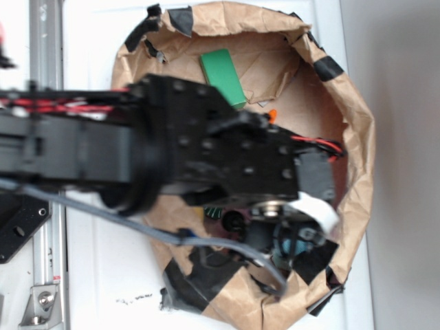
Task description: Grab the blue cloth.
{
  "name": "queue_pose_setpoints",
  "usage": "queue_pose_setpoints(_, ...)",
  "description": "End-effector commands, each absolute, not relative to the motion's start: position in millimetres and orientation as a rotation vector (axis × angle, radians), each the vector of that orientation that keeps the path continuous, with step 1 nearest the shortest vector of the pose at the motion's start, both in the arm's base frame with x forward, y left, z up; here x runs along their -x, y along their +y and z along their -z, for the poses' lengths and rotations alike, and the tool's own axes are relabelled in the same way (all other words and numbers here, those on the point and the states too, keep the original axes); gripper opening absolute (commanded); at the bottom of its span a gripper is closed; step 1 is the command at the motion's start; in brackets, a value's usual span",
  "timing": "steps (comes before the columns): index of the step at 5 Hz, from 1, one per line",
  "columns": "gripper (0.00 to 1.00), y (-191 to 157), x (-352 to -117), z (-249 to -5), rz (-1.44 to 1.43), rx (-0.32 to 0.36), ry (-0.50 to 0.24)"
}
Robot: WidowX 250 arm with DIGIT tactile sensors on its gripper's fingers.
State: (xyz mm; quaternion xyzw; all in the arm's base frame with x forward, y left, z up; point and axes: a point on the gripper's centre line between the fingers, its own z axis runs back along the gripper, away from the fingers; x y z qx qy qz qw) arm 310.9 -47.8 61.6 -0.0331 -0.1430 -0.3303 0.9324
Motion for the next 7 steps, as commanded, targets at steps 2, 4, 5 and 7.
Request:
queue_pose_setpoints(2,1.00,-104.4,-305.6,-58.8,0.953,0.150,-0.326)
queue_pose_setpoints(4,1.00,-126.5,-308.0,-40.0,0.921,0.057,-0.319)
queue_pose_setpoints(5,1.00,-128.5,-326.0,-30.2,0.866,0.013,-0.316)
queue_pose_setpoints(7,0.00,-92.8,-324.8,-49.6,0.691,-0.046,-0.385)
